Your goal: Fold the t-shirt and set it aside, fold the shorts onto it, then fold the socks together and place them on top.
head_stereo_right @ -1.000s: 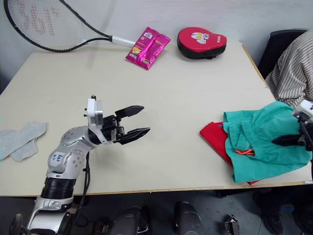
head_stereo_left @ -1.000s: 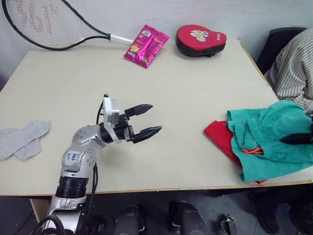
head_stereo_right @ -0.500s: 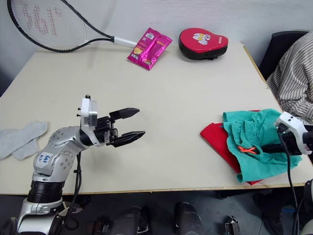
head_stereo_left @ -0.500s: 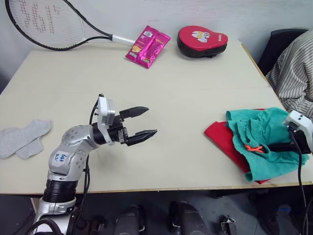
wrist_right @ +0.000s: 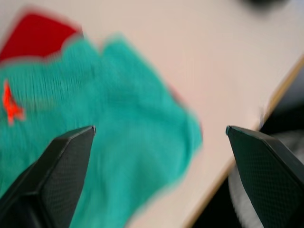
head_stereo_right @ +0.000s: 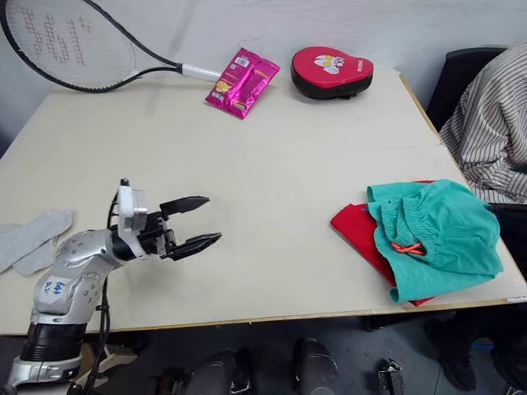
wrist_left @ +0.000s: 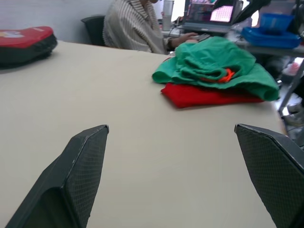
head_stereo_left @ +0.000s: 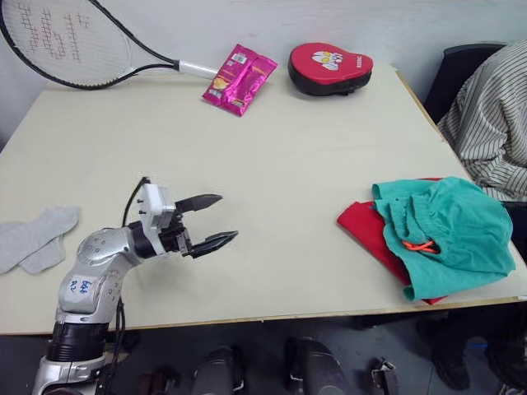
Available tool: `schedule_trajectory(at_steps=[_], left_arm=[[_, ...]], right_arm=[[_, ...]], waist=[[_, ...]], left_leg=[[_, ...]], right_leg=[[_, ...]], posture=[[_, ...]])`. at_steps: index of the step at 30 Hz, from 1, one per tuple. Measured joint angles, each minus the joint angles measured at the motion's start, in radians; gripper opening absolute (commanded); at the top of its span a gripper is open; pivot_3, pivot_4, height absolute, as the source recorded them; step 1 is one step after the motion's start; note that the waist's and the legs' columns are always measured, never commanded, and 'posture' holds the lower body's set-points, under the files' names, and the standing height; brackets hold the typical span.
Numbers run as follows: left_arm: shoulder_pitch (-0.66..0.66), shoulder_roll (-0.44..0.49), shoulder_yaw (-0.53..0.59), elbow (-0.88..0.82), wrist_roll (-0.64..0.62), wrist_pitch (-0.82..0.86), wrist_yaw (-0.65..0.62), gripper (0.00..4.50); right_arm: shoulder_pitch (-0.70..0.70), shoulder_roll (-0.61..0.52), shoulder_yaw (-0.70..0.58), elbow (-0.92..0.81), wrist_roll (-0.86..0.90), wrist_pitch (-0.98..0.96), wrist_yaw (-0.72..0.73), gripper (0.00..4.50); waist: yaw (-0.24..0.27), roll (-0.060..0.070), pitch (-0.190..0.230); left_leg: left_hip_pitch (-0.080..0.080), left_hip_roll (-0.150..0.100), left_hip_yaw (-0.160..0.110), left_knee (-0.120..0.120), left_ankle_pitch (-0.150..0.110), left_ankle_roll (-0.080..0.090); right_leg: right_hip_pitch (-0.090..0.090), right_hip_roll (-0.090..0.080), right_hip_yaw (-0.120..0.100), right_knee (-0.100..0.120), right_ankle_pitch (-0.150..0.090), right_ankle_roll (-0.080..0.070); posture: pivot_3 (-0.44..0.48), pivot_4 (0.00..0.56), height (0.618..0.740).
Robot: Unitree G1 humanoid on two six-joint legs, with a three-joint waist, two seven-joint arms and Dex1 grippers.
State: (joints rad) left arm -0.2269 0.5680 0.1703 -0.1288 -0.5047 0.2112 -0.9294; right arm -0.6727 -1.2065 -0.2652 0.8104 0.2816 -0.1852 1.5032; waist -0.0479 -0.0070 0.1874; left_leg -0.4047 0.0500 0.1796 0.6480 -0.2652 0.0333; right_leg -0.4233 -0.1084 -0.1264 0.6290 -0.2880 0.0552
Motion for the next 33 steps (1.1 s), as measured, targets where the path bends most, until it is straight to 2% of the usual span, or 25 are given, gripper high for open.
schedule_trajectory(at_steps=[2,5,7,9,12,17,19,23,29,33], left_arm=[[0.071,0.000,0.073,0.024,0.020,-0.054,0.036,4.50],[0.225,-0.003,0.175,0.013,0.024,-0.086,0.088,4.50],[0.335,-0.011,0.236,-0.026,0.020,-0.086,0.115,4.50],[0.469,-0.048,0.330,-0.077,0.013,-0.102,0.151,4.50],[0.610,-0.106,0.478,-0.092,0.001,-0.134,0.213,4.50],[0.763,-0.206,0.697,-0.049,-0.040,-0.161,0.324,4.50],[0.807,-0.241,0.743,-0.037,-0.085,-0.132,0.354,4.50],[0.831,-0.257,0.780,-0.006,-0.113,-0.070,0.442,4.50],[0.778,-0.191,0.805,-0.030,-0.130,0.020,0.578,4.50],[0.700,-0.075,0.793,-0.066,-0.150,0.120,0.619,4.50]], right_arm=[[0.152,0.122,-0.060,-0.258,0.095,0.004,-0.040,4.49],[0.346,0.333,-0.064,-0.582,0.167,0.036,-0.175,4.49],[0.422,0.412,-0.024,-0.709,0.177,0.069,-0.237,4.49],[0.441,0.487,0.039,-0.814,0.167,0.053,-0.274,4.49],[0.443,0.598,0.127,-0.844,0.138,0.005,-0.310,4.49],[0.488,0.642,0.198,-0.822,0.082,-0.110,-0.301,4.49],[0.503,0.663,0.201,-0.815,0.082,-0.120,-0.323,4.49],[0.557,0.678,0.207,-0.849,0.104,-0.135,-0.338,4.49],[0.590,0.674,0.207,-0.859,0.149,-0.124,-0.319,4.49],[0.568,0.679,0.223,-0.883,0.163,-0.091,-0.331,4.49]], waist=[[0.003,-0.001,-0.001],[0.013,-0.001,0.000],[0.022,0.002,0.001],[0.021,0.001,0.001],[0.023,-0.005,-0.002],[0.026,-0.007,-0.003],[0.025,-0.007,-0.003],[0.026,-0.009,-0.004],[0.023,-0.011,-0.006],[0.022,-0.011,-0.006]], left_leg=[[0.000,0.001,-0.002,0.000,0.000,-0.001],[-0.001,0.001,-0.002,-0.001,0.000,0.000],[-0.003,-0.001,-0.002,-0.001,-0.002,0.003],[-0.001,-0.001,-0.002,0.000,-0.008,0.005],[0.001,-0.001,-0.005,0.001,-0.011,0.007],[0.000,-0.002,-0.005,0.000,-0.015,0.008],[0.000,-0.002,-0.005,0.000,-0.016,0.008],[0.000,-0.001,-0.006,0.000,-0.016,0.008],[0.001,-0.001,-0.008,0.000,-0.016,0.008],[0.001,-0.001,-0.008,-0.001,-0.015,0.007]], right_leg=[[0.001,0.000,-0.001,0.000,-0.001,-0.001],[0.000,0.001,-0.002,-0.001,-0.001,-0.001],[-0.001,-0.002,-0.002,0.000,-0.001,-0.001],[0.002,-0.004,-0.001,-0.002,0.000,0.001],[0.004,-0.004,-0.003,-0.004,0.001,0.000],[0.004,-0.005,-0.003,-0.008,0.000,-0.001],[0.004,-0.005,-0.004,-0.008,0.000,-0.002],[0.005,-0.005,-0.005,-0.008,-0.001,-0.002],[0.007,-0.005,-0.006,-0.009,-0.001,-0.003],[0.006,-0.005,-0.006,-0.008,-0.001,-0.003]], posture=[[0.000,0.150,0.740],[0.000,0.150,0.740],[0.000,0.150,0.740],[0.000,0.150,0.740],[0.000,0.150,0.740],[0.000,0.150,0.740],[0.000,0.150,0.740],[0.000,0.150,0.740],[0.000,0.150,0.740],[0.000,0.150,0.740]])
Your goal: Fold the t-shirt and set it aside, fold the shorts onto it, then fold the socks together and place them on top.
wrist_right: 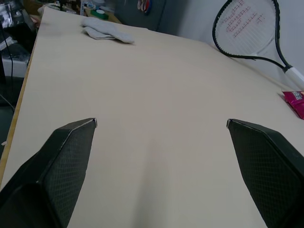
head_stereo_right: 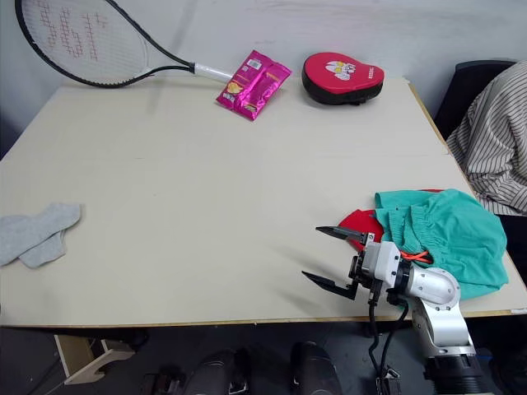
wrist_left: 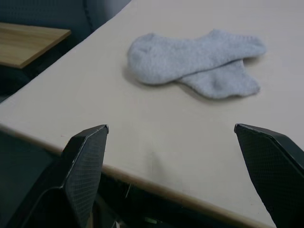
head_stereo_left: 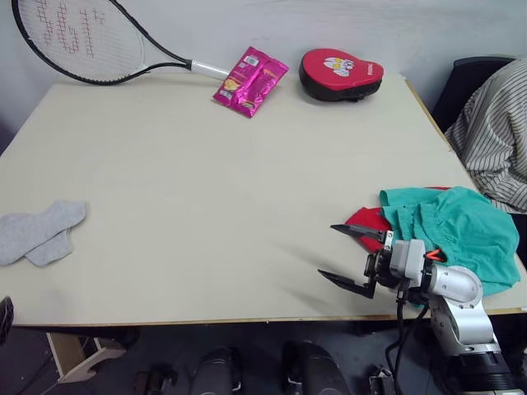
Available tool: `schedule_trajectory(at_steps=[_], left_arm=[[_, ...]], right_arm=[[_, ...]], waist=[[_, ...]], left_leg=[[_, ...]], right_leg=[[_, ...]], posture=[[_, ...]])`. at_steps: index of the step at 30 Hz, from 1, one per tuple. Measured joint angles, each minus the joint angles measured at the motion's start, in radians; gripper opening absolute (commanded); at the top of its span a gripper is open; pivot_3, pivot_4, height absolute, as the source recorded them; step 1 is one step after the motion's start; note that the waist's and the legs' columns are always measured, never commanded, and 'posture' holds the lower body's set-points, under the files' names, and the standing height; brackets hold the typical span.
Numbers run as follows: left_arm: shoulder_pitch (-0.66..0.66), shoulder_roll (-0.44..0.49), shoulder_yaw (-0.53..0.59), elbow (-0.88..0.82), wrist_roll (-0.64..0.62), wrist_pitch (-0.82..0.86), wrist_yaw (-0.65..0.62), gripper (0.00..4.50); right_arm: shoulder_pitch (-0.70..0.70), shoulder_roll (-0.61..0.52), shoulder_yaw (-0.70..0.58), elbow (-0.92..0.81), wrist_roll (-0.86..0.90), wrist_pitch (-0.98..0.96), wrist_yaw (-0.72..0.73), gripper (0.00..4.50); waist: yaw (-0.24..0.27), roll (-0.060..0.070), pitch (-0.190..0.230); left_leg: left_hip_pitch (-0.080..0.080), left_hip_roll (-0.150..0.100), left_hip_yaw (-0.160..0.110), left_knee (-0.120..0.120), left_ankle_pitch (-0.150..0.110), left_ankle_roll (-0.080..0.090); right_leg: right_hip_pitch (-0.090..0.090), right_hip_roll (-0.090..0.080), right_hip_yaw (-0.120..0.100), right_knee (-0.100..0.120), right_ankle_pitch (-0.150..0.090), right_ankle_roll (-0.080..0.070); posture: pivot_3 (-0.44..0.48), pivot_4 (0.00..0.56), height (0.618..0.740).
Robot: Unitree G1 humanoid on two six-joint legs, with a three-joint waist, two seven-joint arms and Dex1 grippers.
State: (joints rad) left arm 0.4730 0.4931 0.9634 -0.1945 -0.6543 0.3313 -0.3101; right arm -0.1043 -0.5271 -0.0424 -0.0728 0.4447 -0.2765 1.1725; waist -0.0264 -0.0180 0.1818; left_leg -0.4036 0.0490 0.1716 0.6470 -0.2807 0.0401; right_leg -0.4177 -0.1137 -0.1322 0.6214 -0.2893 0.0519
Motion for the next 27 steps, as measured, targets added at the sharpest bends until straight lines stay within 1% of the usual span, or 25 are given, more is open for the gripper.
schedule_trajectory(at_steps=[4,5,7,8,11,14,17,19,24,27], left_arm=[[-0.143,0.187,-0.055,0.001,-0.006,0.186,0.065,4.50],[-0.191,0.250,-0.085,0.022,0.002,0.254,0.089,4.50],[-0.257,0.324,-0.122,0.065,0.023,0.321,0.104,4.50],[-0.297,0.357,-0.146,0.106,0.036,0.348,0.102,4.50],[-0.402,0.417,-0.236,0.253,0.075,0.393,0.068,4.50],[-0.456,0.437,-0.331,0.369,0.110,0.450,0.020,4.50],[-0.477,0.457,-0.377,0.407,0.123,0.505,-0.025,3.89],[-0.488,0.474,-0.389,0.412,0.139,0.523,-0.046,3.33],[-0.548,0.478,-0.399,0.487,0.161,0.519,-0.112,1.77],[-0.573,0.480,-0.443,0.503,0.179,0.469,-0.194,0.80]], right_arm=[[-0.065,0.026,0.040,-0.042,0.007,0.036,-0.021,4.49],[-0.079,0.038,0.048,-0.046,0.007,0.042,-0.034,4.49],[-0.087,0.043,0.064,-0.054,0.006,0.050,-0.046,4.49],[-0.088,0.045,0.069,-0.055,0.005,0.059,-0.053,4.49],[-0.100,0.049,0.079,-0.054,0.001,0.066,-0.067,4.49],[-0.114,0.050,0.081,-0.053,-0.004,0.068,-0.078,4.49],[-0.112,0.050,0.080,-0.056,-0.005,0.069,-0.093,4.50],[-0.103,0.050,0.079,-0.070,-0.006,0.069,-0.104,4.50],[-0.075,0.049,0.075,-0.084,-0.018,0.072,-0.136,4.50],[-0.070,0.049,0.074,-0.086,-0.026,0.076,-0.154,4.50]], waist=[[-0.001,0.000,0.000],[-0.001,0.000,0.000],[-0.001,0.000,0.000],[-0.001,0.000,0.000],[-0.005,0.000,0.000],[-0.009,0.000,0.000],[-0.005,-0.001,0.000],[-0.003,0.000,0.000],[-0.002,0.000,0.000],[0.000,0.000,0.000]], left_leg=[[0.000,0.000,0.000,0.000,0.001,-0.002],[0.000,0.000,0.000,0.000,0.001,-0.002],[0.000,-0.001,0.001,-0.001,0.002,-0.004],[-0.001,-0.001,0.002,-0.001,0.005,-0.009],[-0.001,-0.001,0.005,-0.002,0.005,-0.010],[-0.002,0.000,0.006,-0.002,0.006,-0.011],[-0.003,0.000,0.006,-0.002,0.006,-0.012],[-0.002,0.000,0.006,-0.002,0.007,-0.013],[-0.002,0.000,0.005,-0.002,0.007,-0.014],[-0.002,0.000,0.005,-0.003,0.007,-0.014]], right_leg=[[-0.001,0.000,0.000,0.003,0.000,0.000],[-0.001,0.000,0.000,0.003,0.000,-0.001],[-0.002,0.000,0.000,0.004,0.000,-0.001],[-0.003,0.000,0.001,0.004,0.000,-0.001],[-0.007,0.000,0.003,0.006,-0.001,-0.001],[-0.008,0.002,0.004,0.007,-0.001,-0.001],[-0.009,0.002,0.004,0.007,-0.001,-0.001],[-0.009,0.001,0.005,0.008,-0.001,-0.001],[-0.009,0.001,0.005,0.008,-0.001,-0.001],[-0.009,0.000,0.005,0.008,-0.001,-0.001]], posture=[[0.000,0.150,0.740],[0.000,0.150,0.740],[0.000,0.150,0.740],[0.000,0.150,0.740],[0.000,0.150,0.740],[0.000,0.150,0.740],[0.000,0.150,0.740],[0.000,0.150,0.740],[0.000,0.150,0.740],[0.000,0.150,0.740]])
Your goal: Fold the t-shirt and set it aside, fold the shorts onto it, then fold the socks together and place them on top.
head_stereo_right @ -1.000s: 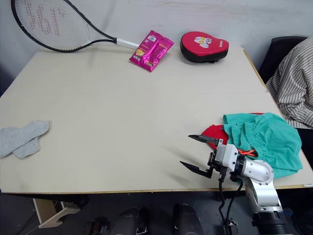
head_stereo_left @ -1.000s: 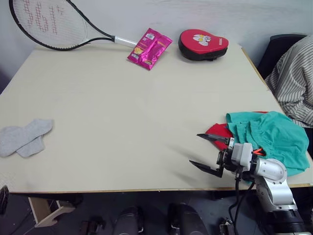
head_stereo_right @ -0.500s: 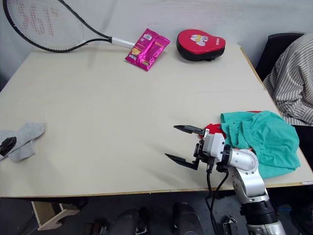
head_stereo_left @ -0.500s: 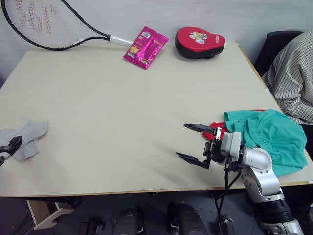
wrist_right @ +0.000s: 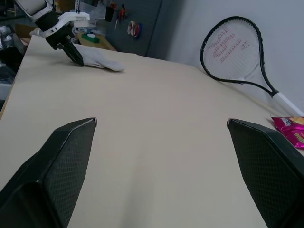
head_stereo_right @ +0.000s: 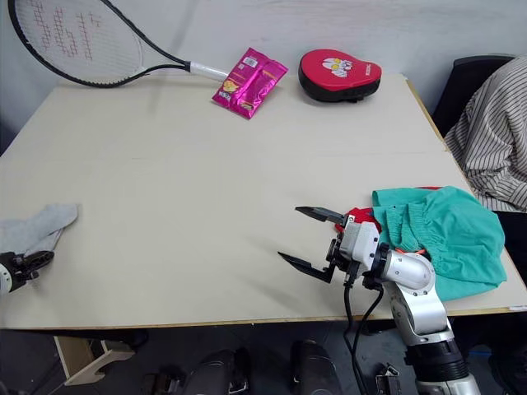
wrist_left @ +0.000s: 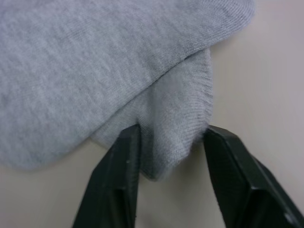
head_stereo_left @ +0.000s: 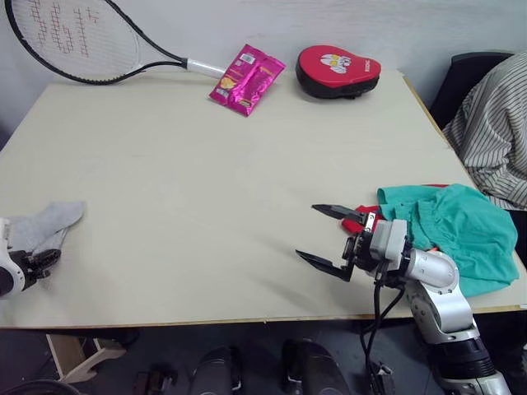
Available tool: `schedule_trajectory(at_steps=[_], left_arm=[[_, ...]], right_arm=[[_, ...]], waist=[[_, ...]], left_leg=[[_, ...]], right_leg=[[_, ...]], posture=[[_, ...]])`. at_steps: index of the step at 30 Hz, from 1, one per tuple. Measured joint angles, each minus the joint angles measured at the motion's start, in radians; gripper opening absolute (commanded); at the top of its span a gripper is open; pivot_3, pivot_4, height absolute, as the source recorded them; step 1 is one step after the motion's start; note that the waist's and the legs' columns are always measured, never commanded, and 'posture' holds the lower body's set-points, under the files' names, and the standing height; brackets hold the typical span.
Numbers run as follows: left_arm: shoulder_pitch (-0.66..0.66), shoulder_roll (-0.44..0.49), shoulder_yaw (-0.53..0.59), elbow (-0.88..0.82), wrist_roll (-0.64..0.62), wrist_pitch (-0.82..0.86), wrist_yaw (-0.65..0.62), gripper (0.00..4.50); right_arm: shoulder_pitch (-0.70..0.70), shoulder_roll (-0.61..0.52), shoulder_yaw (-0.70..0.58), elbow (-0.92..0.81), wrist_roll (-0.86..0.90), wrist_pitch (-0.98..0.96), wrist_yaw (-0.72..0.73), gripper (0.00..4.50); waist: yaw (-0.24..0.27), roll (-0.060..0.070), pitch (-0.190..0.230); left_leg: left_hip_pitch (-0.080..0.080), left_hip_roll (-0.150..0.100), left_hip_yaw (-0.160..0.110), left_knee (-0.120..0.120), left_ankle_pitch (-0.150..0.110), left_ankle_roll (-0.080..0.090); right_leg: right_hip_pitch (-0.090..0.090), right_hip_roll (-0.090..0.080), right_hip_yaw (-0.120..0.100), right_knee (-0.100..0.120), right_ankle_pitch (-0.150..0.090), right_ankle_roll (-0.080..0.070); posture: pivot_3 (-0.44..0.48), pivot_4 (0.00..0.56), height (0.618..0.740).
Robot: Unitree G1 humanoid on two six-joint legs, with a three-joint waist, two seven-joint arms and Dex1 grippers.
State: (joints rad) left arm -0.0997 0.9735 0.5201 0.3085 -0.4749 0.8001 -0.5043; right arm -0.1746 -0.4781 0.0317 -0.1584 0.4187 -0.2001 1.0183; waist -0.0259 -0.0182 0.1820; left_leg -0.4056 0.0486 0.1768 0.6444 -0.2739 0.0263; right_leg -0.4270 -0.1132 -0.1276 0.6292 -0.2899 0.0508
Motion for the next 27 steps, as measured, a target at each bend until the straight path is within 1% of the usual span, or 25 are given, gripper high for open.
schedule_trajectory(at_steps=[2,3,7,8,9,10,11,13,17,19,21,24,26,27], left_arm=[[-0.009,0.000,-0.054,-0.033,0.006,-0.034,-0.072,0.15],[-0.010,-0.002,-0.074,-0.055,0.007,-0.043,-0.097,0.04],[-0.011,-0.018,-0.196,-0.264,-0.017,-0.058,-0.234,0.04],[-0.018,-0.020,-0.227,-0.307,-0.023,-0.052,-0.249,0.04],[-0.042,-0.037,-0.279,-0.391,-0.035,-0.031,-0.265,0.04],[-0.059,-0.054,-0.306,-0.431,-0.042,-0.018,-0.268,0.04],[-0.083,-0.077,-0.336,-0.466,-0.048,-0.001,-0.265,0.04],[-0.152,-0.159,-0.433,-0.540,-0.056,0.034,-0.254,0.04],[-0.279,-0.292,-0.593,-0.548,-0.026,0.061,-0.224,0.04],[-0.343,-0.369,-0.652,-0.530,-0.008,0.066,-0.203,0.04],[-0.371,-0.423,-0.695,-0.528,-0.003,0.076,-0.194,0.04],[-0.380,-0.448,-0.743,-0.528,0.008,0.091,-0.201,0.67],[-0.380,-0.442,-0.754,-0.528,0.014,0.085,-0.221,1.29],[-0.380,-0.438,-0.756,-0.528,0.016,0.073,-0.232,1.53]], right_arm=[[0.005,-0.002,0.000,0.000,-0.003,0.006,-0.011,4.50],[0.005,-0.003,-0.001,-0.001,-0.005,0.007,-0.015,4.50],[0.034,-0.035,-0.010,-0.019,-0.013,0.028,-0.031,4.50],[0.040,-0.041,-0.013,-0.023,-0.014,0.031,-0.032,4.50],[0.052,-0.056,-0.019,-0.031,-0.015,0.037,-0.034,4.50],[0.054,-0.062,-0.021,-0.034,-0.015,0.042,-0.035,4.50],[0.059,-0.067,-0.027,-0.040,-0.015,0.048,-0.038,4.50],[0.076,-0.087,-0.043,-0.052,-0.015,0.061,-0.045,4.50],[0.120,-0.115,-0.075,-0.085,-0.015,0.085,-0.060,4.50],[0.141,-0.132,-0.083,-0.096,-0.016,0.097,-0.064,4.50],[0.153,-0.135,-0.085,-0.109,-0.019,0.103,-0.069,4.50],[0.167,-0.150,-0.088,-0.113,-0.024,0.116,-0.072,4.50],[0.177,-0.152,-0.095,-0.115,-0.024,0.119,-0.073,4.50],[0.178,-0.153,-0.097,-0.116,-0.024,0.121,-0.073,4.50]], waist=[[0.001,0.000,0.000],[0.001,0.000,0.000],[0.000,0.000,0.000],[-0.001,0.000,0.000],[0.000,0.000,0.000],[0.000,0.000,0.000],[0.000,0.000,0.000],[0.001,0.000,0.000],[0.002,0.000,0.000],[0.005,0.000,0.000],[0.001,0.000,0.000],[-0.001,0.000,0.000],[0.000,0.000,0.000],[0.001,0.000,0.000]], left_leg=[[0.000,0.000,0.000,0.000,0.000,0.000],[0.000,-0.001,0.000,0.000,0.000,0.000],[-0.001,-0.001,0.000,0.000,0.000,0.000],[-0.001,-0.001,0.000,0.000,0.000,0.000],[-0.001,-0.001,0.000,0.000,0.000,0.000],[-0.001,-0.001,0.000,0.000,0.000,0.000],[-0.001,-0.001,0.000,0.001,0.001,0.001],[-0.001,-0.001,0.001,0.003,0.001,0.002],[0.000,-0.001,0.001,0.004,0.006,0.008],[0.000,-0.001,0.001,0.004,0.007,0.009],[0.000,-0.001,0.001,0.004,0.007,0.009],[0.000,0.000,0.001,0.004,0.008,0.007],[0.000,0.000,0.000,0.004,0.009,0.007],[0.000,0.000,0.000,0.005,0.009,0.007]], right_leg=[[0.000,0.000,0.000,0.000,0.000,0.000],[0.000,-0.001,0.000,0.000,0.000,0.000],[0.000,-0.001,0.000,-0.001,0.000,0.000],[0.000,-0.001,0.000,-0.001,0.000,0.000],[0.000,-0.001,0.000,-0.001,0.000,0.000],[0.000,-0.001,0.000,0.000,0.000,0.000],[0.001,-0.001,0.000,0.001,0.000,0.000],[0.001,0.001,0.000,0.002,0.000,0.000],[0.002,0.002,0.000,0.004,0.000,0.001],[0.002,0.003,0.001,0.004,0.000,0.001],[0.002,0.003,0.001,0.005,0.000,0.001],[0.002,0.005,0.001,0.005,0.000,0.001],[0.002,0.005,0.001,0.006,0.000,0.001],[0.002,0.005,0.001,0.006,0.000,0.001]], posture=[[0.000,0.150,0.740],[0.000,0.150,0.740],[0.000,0.150,0.740],[0.000,0.150,0.740],[0.000,0.150,0.740],[0.000,0.150,0.740],[0.000,0.150,0.740],[0.000,0.150,0.740],[0.000,0.150,0.740],[0.000,0.150,0.740],[0.000,0.150,0.740],[0.000,0.150,0.740],[0.000,0.150,0.740],[0.000,0.150,0.740]])
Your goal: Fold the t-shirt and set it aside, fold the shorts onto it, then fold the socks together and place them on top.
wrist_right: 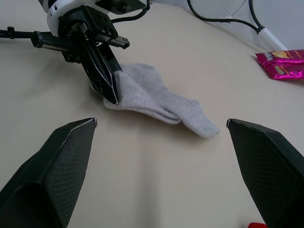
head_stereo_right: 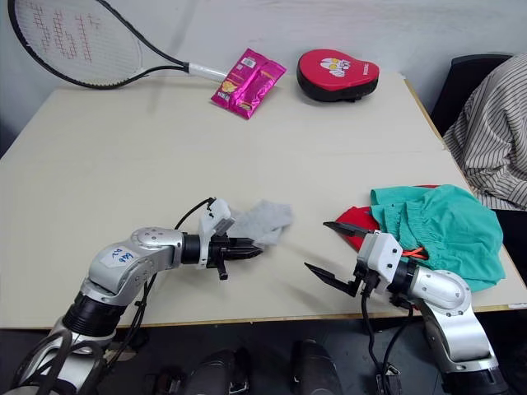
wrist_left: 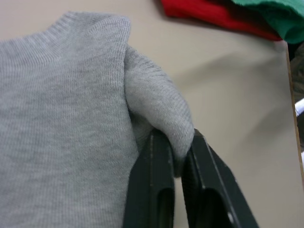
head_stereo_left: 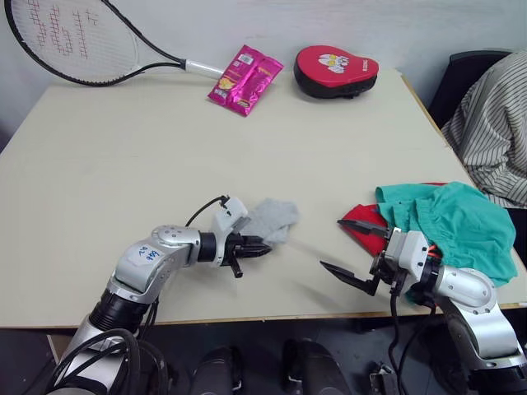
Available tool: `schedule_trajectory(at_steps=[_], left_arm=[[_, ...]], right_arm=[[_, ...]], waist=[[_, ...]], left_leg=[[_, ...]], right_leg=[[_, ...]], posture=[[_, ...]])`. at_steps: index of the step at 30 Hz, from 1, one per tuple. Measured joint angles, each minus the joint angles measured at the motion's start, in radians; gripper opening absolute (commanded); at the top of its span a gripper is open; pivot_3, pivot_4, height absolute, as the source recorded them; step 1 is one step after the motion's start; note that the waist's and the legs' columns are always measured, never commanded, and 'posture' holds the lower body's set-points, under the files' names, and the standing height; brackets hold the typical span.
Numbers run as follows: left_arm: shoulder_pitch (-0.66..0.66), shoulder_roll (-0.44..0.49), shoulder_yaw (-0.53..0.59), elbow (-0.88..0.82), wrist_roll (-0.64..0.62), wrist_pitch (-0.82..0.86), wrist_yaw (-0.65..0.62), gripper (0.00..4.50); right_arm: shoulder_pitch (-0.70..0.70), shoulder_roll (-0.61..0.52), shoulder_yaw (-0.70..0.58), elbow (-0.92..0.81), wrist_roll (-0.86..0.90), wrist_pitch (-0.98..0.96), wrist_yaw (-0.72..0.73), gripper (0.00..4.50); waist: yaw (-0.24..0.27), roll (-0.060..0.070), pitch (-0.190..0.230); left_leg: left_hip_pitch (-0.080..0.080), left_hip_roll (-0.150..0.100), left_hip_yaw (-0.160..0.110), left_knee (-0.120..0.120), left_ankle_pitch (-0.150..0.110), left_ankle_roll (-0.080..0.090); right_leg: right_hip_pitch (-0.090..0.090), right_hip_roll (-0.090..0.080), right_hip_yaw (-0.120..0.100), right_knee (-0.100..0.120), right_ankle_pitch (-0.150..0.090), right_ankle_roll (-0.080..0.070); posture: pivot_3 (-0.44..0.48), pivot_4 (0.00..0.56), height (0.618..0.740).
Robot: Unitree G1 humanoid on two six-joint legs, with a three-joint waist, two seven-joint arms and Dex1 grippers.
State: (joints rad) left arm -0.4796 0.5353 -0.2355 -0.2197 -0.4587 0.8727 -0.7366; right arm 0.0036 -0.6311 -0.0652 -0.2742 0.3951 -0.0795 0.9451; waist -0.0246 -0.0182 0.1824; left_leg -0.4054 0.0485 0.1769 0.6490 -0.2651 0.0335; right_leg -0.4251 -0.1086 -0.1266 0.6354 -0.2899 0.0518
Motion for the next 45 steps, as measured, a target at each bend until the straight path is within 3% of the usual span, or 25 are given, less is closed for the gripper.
schedule_trajectory(at_steps=[2,8,13,23,27,30,35,37,45], left_arm=[[0.007,0.023,0.005,-0.012,0.003,-0.059,-0.038,2.09],[0.052,0.159,0.214,-0.060,-0.103,-0.178,-0.227,2.09],[0.034,0.246,0.260,0.111,0.004,-0.326,-0.255,2.09],[-0.088,0.119,0.137,0.541,0.229,-0.665,-0.280,2.09],[-0.157,0.069,0.106,0.676,0.279,-0.746,-0.301,2.14],[-0.184,0.046,0.091,0.748,0.303,-0.783,-0.323,1.51],[-0.199,0.046,0.092,0.801,0.323,-0.830,-0.360,0.02],[-0.185,0.049,0.103,0.797,0.321,-0.834,-0.365,0.00],[0.056,0.082,0.186,0.495,0.271,-0.753,-0.319,0.00]], right_arm=[[-0.004,-0.002,0.003,-0.004,-0.001,0.011,0.001,4.50],[-0.082,-0.018,0.085,-0.055,-0.013,0.133,0.001,4.50],[-0.145,0.017,0.223,-0.072,-0.079,0.254,-0.035,4.50],[-0.260,0.116,0.345,0.106,-0.275,0.274,-0.135,4.50],[-0.306,0.146,0.357,0.171,-0.309,0.273,-0.153,3.58],[-0.326,0.156,0.357,0.197,-0.324,0.270,-0.155,2.57],[-0.339,0.157,0.357,0.229,-0.341,0.236,-0.148,0.82],[-0.350,0.157,0.356,0.246,-0.341,0.221,-0.140,0.16],[-0.411,0.115,0.349,0.364,-0.339,0.088,-0.029,0.05]], waist=[[0.000,0.000,0.000],[-0.002,0.000,0.000],[0.005,0.000,0.000],[0.022,0.000,0.000],[0.017,0.000,0.000],[0.015,0.000,0.000],[0.012,-0.001,0.000],[0.009,-0.001,0.000],[-0.007,-0.001,0.000]], left_leg=[[0.000,0.000,0.000,0.000,0.000,0.000],[0.000,0.001,-0.002,0.000,0.001,-0.002],[0.000,0.000,-0.002,-0.001,0.001,-0.002],[-0.003,-0.001,-0.002,0.002,0.000,0.000],[-0.002,0.000,-0.001,0.002,0.000,0.000],[-0.002,0.000,-0.001,0.002,0.000,0.000],[-0.001,0.000,-0.001,0.003,0.000,0.000],[-0.001,0.000,-0.001,0.003,0.000,0.000],[0.000,0.001,-0.001,0.003,0.001,-0.001]], right_leg=[[0.000,0.000,0.000,0.000,0.000,0.000],[-0.001,0.000,-0.001,0.002,-0.002,-0.003],[-0.001,-0.002,-0.002,0.002,-0.002,-0.004],[-0.002,-0.002,-0.004,0.003,-0.002,-0.003],[-0.002,-0.001,-0.004,0.004,-0.002,-0.003],[-0.002,0.000,-0.004,0.005,-0.002,-0.003],[-0.001,0.000,-0.003,0.006,-0.002,-0.003],[-0.001,0.000,-0.003,0.006,-0.002,-0.003],[-0.001,-0.001,-0.002,0.008,-0.003,-0.003]], posture=[[0.000,0.150,0.740],[0.000,0.150,0.740],[0.000,0.150,0.740],[0.000,0.150,0.740],[0.000,0.150,0.740],[0.000,0.150,0.740],[0.000,0.150,0.740],[0.000,0.150,0.740],[0.000,0.150,0.740]])
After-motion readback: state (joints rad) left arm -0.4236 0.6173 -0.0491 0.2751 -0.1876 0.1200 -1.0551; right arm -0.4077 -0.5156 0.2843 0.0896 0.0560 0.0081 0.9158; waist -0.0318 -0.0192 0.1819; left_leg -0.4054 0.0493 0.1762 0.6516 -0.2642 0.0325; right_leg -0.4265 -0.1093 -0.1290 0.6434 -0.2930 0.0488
